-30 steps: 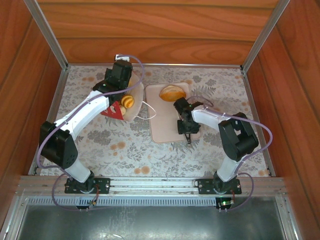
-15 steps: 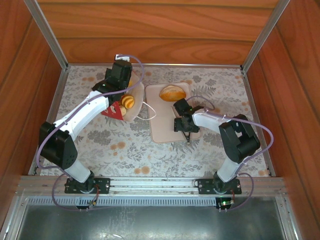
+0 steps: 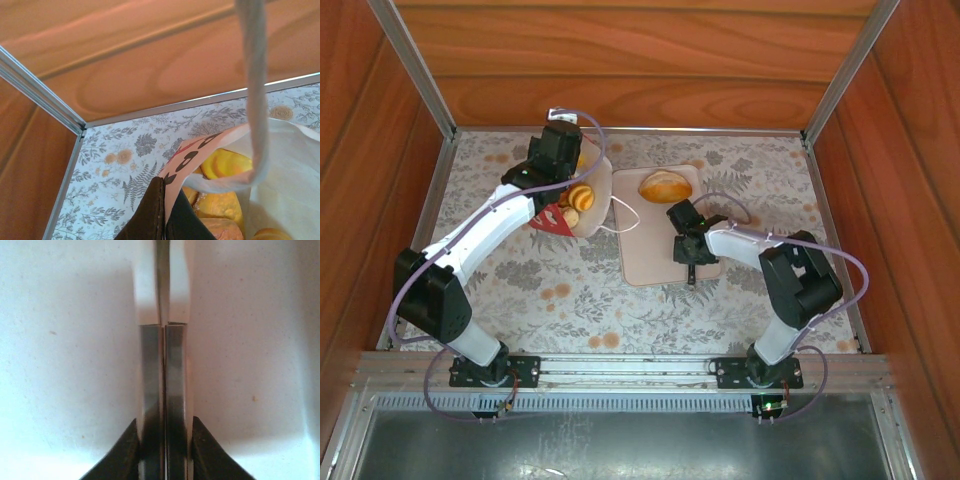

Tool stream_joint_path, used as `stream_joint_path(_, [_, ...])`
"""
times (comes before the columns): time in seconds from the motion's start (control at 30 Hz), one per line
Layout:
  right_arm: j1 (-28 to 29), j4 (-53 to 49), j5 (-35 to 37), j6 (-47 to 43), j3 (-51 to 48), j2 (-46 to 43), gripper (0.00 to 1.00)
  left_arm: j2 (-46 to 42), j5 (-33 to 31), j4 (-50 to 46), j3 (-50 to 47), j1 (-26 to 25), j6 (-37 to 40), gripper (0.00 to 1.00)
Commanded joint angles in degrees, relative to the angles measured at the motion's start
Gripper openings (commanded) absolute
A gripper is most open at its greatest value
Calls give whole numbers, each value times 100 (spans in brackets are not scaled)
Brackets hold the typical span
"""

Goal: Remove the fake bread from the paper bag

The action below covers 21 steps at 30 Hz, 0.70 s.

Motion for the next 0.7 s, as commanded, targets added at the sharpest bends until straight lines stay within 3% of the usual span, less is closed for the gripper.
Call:
stream_joint_path(0.0, [58, -802, 108, -89, 103, -184, 0, -252, -104, 223, -37, 20, -78, 0])
stream_joint_path(0.43, [-4, -942, 206, 214, 379, -2834, 0, -219, 6, 298, -248, 126, -34, 0])
stream_joint_path(0.67, [-365, -720, -1588, -217, 915, -3365, 0, -270, 439, 552, -423, 176, -73, 0])
